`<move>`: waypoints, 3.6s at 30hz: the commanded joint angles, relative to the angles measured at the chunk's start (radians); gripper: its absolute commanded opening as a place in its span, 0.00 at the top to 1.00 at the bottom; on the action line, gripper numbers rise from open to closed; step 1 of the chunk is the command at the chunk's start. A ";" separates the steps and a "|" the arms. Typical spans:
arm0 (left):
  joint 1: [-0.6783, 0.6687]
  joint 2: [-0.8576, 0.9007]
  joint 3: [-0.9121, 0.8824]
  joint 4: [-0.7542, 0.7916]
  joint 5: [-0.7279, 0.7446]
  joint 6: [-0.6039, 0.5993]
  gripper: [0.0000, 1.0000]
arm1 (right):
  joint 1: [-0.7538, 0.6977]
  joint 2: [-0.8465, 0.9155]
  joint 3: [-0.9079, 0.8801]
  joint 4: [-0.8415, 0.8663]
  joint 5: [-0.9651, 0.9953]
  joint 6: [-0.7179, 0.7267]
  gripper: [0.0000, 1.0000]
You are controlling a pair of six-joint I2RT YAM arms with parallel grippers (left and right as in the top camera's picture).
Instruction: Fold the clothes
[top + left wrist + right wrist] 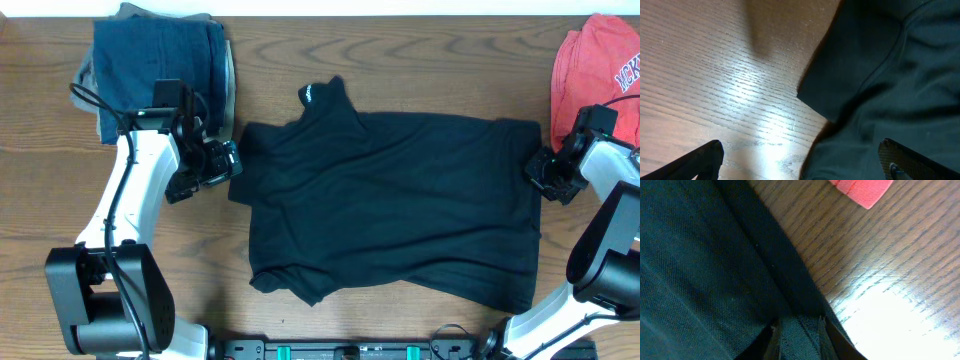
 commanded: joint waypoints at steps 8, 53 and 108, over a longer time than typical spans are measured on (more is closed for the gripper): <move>-0.001 0.004 -0.005 -0.002 -0.002 0.006 0.00 | 0.014 0.032 -0.006 0.009 -0.008 -0.011 0.85; -0.002 0.004 -0.005 0.005 -0.002 0.006 0.00 | 0.008 0.032 0.120 -0.153 0.136 0.019 0.96; -0.313 0.229 -0.069 0.347 0.089 0.013 0.94 | 0.310 0.032 0.171 -0.387 -0.178 -0.104 0.90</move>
